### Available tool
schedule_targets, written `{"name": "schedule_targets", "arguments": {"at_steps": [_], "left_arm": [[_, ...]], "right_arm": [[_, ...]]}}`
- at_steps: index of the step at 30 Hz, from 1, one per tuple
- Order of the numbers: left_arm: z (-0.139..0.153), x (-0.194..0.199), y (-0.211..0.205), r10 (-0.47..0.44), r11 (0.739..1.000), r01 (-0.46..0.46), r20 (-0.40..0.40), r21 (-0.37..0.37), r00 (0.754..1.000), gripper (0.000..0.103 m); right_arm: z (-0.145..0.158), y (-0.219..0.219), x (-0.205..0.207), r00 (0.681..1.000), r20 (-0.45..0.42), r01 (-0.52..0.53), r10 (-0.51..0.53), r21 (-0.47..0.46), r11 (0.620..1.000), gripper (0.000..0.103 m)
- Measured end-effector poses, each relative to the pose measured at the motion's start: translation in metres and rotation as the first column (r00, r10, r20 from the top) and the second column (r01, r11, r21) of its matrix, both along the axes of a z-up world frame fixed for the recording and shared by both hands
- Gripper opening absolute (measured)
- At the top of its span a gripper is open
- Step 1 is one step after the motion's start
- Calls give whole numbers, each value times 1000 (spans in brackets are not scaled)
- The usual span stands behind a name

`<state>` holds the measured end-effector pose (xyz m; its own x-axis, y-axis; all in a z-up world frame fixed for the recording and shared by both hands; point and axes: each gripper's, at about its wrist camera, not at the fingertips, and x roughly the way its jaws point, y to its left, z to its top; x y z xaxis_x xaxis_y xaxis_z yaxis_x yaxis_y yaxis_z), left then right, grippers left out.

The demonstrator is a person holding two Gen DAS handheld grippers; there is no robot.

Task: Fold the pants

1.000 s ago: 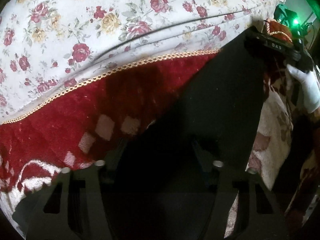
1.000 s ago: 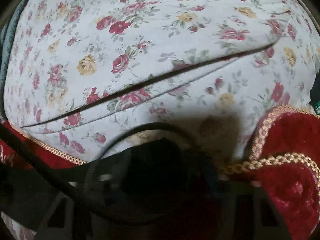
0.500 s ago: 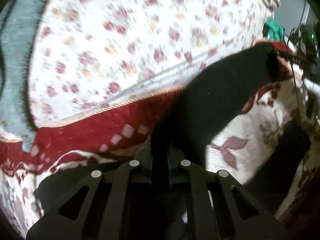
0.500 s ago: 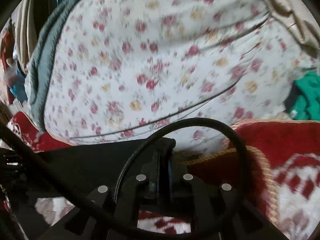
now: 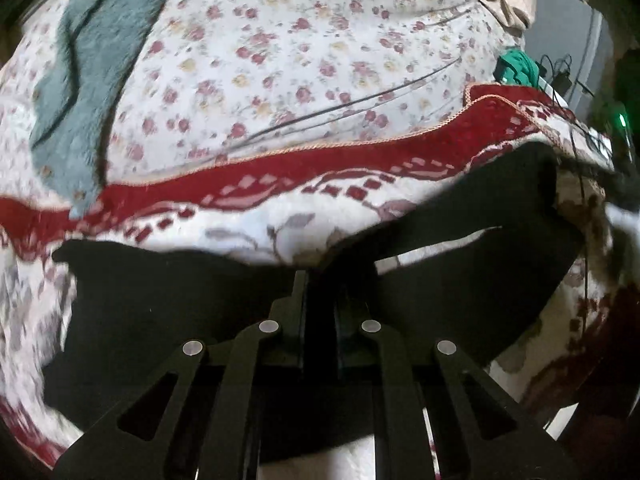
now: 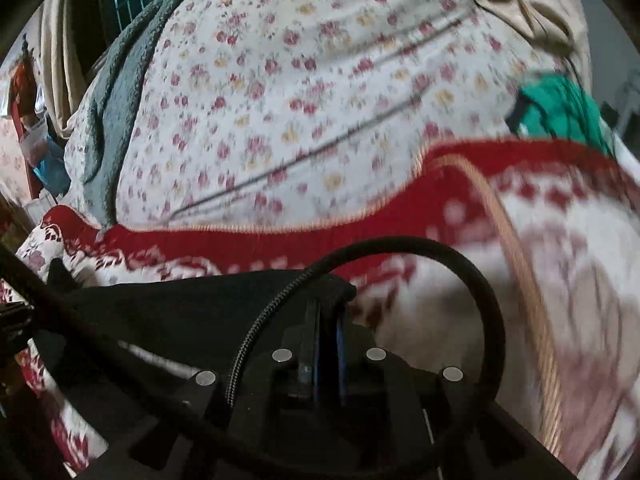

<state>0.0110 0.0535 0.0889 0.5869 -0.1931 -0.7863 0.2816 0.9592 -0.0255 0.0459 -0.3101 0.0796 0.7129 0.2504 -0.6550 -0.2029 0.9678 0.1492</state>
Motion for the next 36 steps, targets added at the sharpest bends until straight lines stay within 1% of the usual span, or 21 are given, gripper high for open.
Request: {"name": "schedule_targets", "arguments": {"at_steps": [2,4,7,11,14,15,17,18,19,21,22,24,26,27,28,29,31,33,36], "left_arm": [[-1,-7,3,13,1000,-13,8,-5,1000,9],[-2,-15,4,25,1000,-25,20,-6,999,9],[-8,-31,1,31,999,-31,35,7,999,9],[-22,-48,2,50,999,-50,31,11,998,9],[-39,-56,6,91,996,-91,8,-5,996,10],[-44,-59,7,96,995,-96,-6,-11,995,11],[-50,-64,9,102,995,-102,-32,-14,994,11],[-49,-67,11,102,994,-103,-33,-24,994,11],[-45,-71,15,102,993,-103,-34,-49,994,12],[-37,-77,23,100,989,-104,-41,-101,994,17],[-32,-80,30,106,985,-112,-52,-131,993,25],[-25,-85,44,134,976,-142,-60,-165,989,32],[-16,-89,66,188,959,-196,-61,-206,980,32],[-14,-89,77,214,949,-223,-68,-221,975,34],[-12,-88,89,245,936,-258,-82,-240,966,42],[-11,-86,105,281,916,-298,-101,-269,954,51],[-12,-81,135,367,859,-392,-137,-328,920,56],[-14,-74,154,421,817,-453,-169,-355,891,56],[-23,-57,178,478,764,-529,-228,-369,848,56]], "right_arm": [[-6,-6,-17,1000,-8,6,-6,47,999,6],[-8,-9,-31,1000,-13,6,-6,73,997,6],[-10,-7,-50,1000,-28,-1,3,72,997,6],[-26,-5,-67,994,-105,12,-7,41,999,6],[-44,0,-75,983,-184,27,-27,-6,1000,9],[-46,2,-78,982,-190,17,-21,-21,1000,10],[-46,6,-87,982,-188,-2,-6,-43,999,16],[-45,6,-91,981,-193,-11,3,-41,999,21],[-43,5,-96,981,-194,-22,15,-32,999,24],[-35,1,-105,983,-183,-22,20,-11,1000,27],[-30,-2,-109,985,-173,-21,22,7,1000,29],[-16,-7,-119,991,-128,-37,48,85,996,32],[1,-7,-126,994,-55,-82,94,193,978,45],[7,-4,-127,993,-21,-105,113,240,965,57],[12,0,-126,991,6,-130,134,282,951,61],[17,9,-123,984,35,-175,173,345,922,61],[17,32,-114,966,60,-253,252,436,864,61],[12,61,-103,947,60,-305,315,469,829,61],[0,115,-91,913,13,-365,407,468,805,61]]}}
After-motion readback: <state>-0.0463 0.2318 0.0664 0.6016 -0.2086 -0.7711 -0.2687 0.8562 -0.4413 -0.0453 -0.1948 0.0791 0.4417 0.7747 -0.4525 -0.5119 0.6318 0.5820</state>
